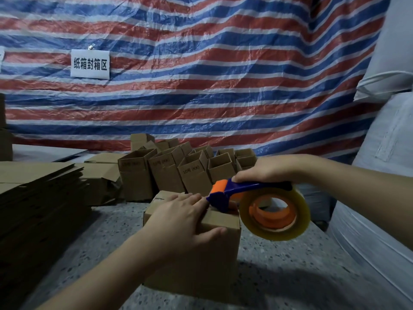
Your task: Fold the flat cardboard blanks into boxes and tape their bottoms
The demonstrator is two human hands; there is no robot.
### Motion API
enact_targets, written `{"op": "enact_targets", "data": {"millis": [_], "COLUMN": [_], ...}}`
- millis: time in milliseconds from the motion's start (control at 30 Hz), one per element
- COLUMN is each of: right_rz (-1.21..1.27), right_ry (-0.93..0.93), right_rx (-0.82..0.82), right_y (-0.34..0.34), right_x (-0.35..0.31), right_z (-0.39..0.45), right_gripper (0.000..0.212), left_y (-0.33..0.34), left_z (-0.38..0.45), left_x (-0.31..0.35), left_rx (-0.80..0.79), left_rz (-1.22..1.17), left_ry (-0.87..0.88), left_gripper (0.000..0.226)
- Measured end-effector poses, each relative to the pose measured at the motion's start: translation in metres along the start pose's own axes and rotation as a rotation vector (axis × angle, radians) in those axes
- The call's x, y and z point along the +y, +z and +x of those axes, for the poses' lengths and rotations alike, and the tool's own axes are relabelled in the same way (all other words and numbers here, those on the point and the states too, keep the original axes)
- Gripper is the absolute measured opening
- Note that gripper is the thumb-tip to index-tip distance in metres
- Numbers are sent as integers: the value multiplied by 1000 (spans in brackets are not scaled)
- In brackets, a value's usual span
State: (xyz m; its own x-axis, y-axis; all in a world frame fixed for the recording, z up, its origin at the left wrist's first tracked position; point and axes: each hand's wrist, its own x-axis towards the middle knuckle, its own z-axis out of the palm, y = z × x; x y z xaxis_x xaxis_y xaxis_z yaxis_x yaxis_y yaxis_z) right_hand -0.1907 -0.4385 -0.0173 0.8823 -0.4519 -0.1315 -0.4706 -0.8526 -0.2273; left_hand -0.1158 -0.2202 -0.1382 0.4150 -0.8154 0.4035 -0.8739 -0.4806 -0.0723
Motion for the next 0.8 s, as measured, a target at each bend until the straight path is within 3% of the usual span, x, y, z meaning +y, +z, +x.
{"op": "enact_targets", "data": {"millis": [100, 467, 800], "right_rz": [9, 106, 101], "right_ry": [-12, 54, -3], "right_rx": [36, -67, -29], "right_y": [1, -9, 9], "right_x": [7, 36, 47], "right_z": [0, -18, -17], "right_gripper": [76, 60, 65], "left_y": [1, 5, -2], "left_z": [0, -1, 17], "left_x": [-1, -3, 24], "left_rx": [4, 6, -131], "left_rz": [2, 24, 36], "left_ry": [-22, -38, 1], "left_gripper": [108, 108, 122]}}
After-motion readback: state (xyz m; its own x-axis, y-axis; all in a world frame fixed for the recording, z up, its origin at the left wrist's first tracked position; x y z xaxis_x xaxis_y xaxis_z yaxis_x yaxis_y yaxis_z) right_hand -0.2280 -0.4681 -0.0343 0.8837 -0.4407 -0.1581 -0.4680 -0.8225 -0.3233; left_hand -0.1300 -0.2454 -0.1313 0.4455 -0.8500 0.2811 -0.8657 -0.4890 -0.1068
